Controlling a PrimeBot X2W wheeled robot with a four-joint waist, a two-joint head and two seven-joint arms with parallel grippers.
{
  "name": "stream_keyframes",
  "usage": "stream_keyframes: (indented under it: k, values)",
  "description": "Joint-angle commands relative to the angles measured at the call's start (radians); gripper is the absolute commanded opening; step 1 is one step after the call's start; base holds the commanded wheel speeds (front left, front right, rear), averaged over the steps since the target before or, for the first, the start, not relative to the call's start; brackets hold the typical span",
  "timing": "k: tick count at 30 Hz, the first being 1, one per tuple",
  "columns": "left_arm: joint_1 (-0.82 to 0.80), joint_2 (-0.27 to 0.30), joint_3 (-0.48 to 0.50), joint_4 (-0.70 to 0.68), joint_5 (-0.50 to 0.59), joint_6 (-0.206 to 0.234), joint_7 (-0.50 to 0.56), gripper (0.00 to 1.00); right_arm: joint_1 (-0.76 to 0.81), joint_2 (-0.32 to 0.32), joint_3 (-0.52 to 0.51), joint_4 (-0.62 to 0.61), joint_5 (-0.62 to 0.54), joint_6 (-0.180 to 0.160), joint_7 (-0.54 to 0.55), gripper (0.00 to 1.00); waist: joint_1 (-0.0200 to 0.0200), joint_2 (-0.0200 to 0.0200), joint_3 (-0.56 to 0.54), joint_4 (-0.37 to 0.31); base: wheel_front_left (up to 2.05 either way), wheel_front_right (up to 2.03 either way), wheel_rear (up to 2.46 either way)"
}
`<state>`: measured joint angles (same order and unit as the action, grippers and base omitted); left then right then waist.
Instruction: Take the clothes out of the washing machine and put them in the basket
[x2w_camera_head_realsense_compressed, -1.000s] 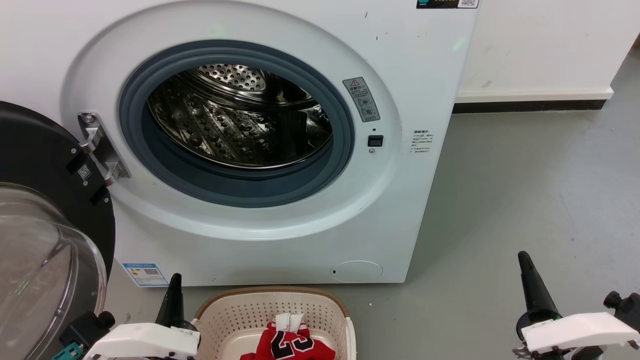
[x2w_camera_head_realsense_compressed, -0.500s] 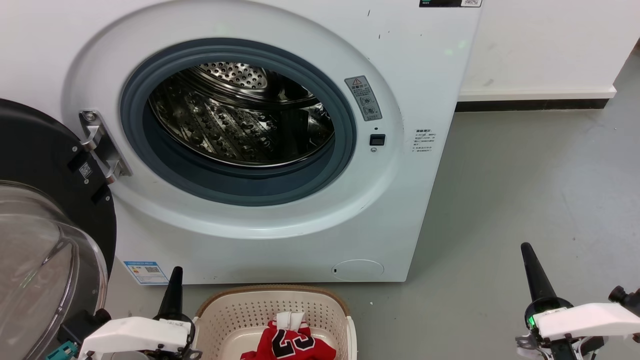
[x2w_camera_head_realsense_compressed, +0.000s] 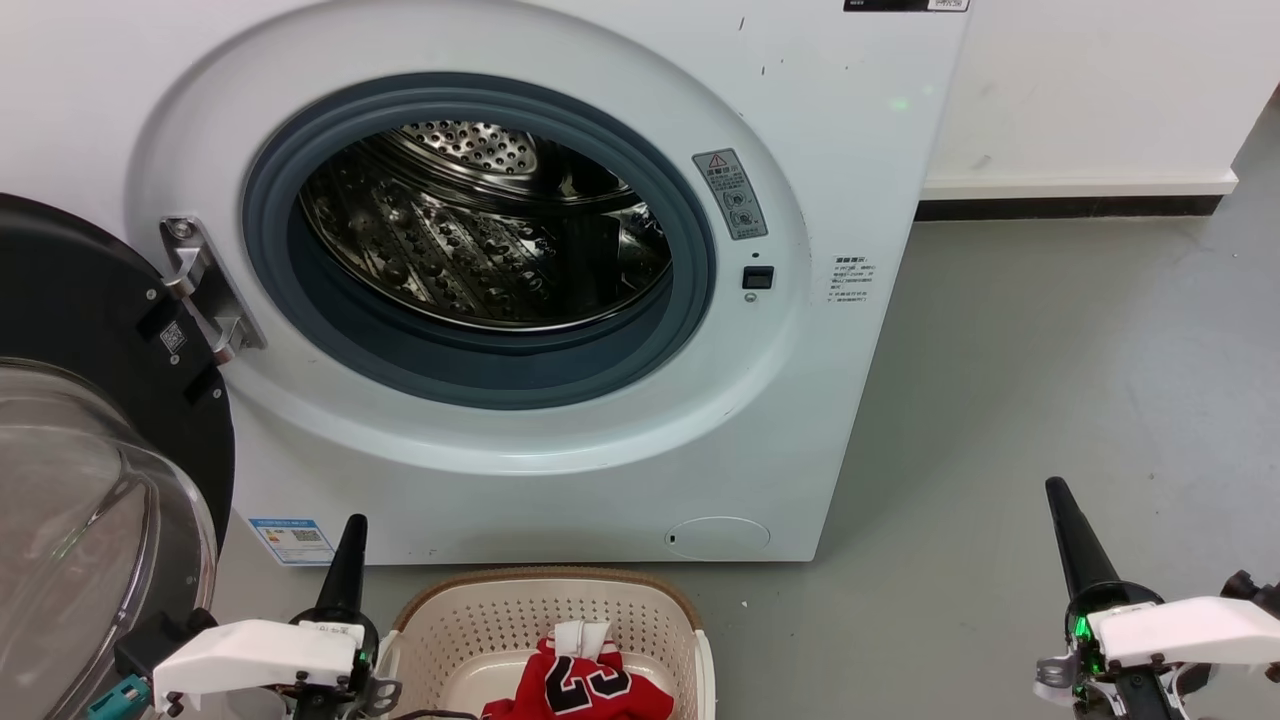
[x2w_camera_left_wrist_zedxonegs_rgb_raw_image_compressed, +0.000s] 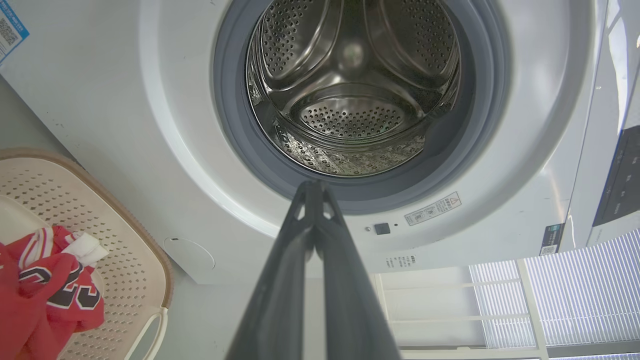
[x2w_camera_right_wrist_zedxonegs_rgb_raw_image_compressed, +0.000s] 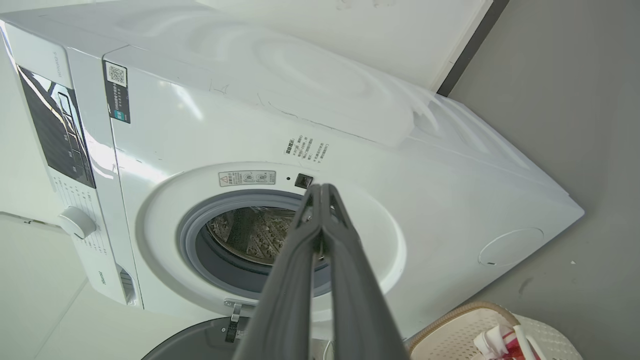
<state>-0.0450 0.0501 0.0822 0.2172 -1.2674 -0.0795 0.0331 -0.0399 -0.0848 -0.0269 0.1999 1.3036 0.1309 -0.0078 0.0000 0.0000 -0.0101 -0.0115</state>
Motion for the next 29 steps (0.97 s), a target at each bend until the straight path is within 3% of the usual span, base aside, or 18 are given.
stream_keyframes:
  k: [1,29]
  values:
    - [-0.019,0.0,0.006,-0.003,-0.024,-0.011,0.008,0.0,-0.024,-0.003,-0.006,0.002,0.026,0.0,0.006,0.0,0.0,0.0,0.0,0.0,0.0,0.0,0.0]
    - [-0.055,0.0,0.026,0.021,-0.255,-0.042,0.062,0.0,-0.059,0.003,-0.036,0.032,0.256,0.0,0.067,0.0,0.0,0.0,0.009,0.008,0.0,0.0,0.0]
